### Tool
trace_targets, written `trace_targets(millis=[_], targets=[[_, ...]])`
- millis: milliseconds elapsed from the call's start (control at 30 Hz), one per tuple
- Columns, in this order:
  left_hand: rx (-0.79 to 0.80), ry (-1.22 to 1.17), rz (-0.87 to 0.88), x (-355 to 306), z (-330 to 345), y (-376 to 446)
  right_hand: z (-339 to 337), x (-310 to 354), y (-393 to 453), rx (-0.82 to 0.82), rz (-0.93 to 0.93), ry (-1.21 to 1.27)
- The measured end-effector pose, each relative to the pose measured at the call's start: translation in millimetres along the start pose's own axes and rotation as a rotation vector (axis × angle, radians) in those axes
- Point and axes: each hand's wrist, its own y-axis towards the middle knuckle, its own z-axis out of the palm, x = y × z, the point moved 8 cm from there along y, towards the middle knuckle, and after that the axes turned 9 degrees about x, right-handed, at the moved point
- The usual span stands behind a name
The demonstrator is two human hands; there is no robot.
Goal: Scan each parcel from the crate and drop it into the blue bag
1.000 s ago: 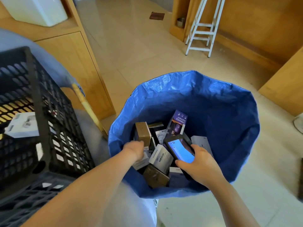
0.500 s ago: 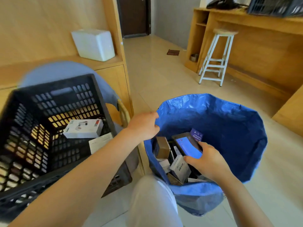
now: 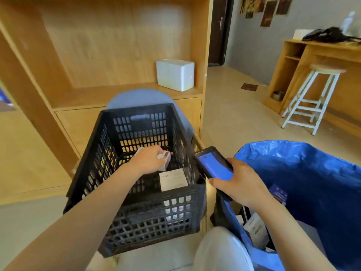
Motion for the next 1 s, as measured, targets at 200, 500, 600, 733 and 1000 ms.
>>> trace_targets(millis=[200, 500, 600, 733, 1000], targets=[[0.341, -0.028, -0.108, 40.6, 56.8, 35.4, 27.5, 24.9, 12.7, 0.043, -0.019, -0.051], [0.470, 0.118, -0.098, 52.4, 97.2, 70.5, 38.2, 25.7, 14.3, 0.044, -0.002, -0.092], [0.504, 0.078, -0.090, 61.0, 108.7, 80.0, 39.0, 24.9, 14.0, 0.055, -0.013, -0.076], [0.469, -0.052, -0.098, 63.8, 105.9, 79.3, 41.5, 23.0, 12.6, 0.067, -0.023, -0.073], [0.438, -0.788, -0.306, 81.0, 105.5, 67.2, 43.7, 22.9, 8.4, 0.058, -0.022, -0.065]])
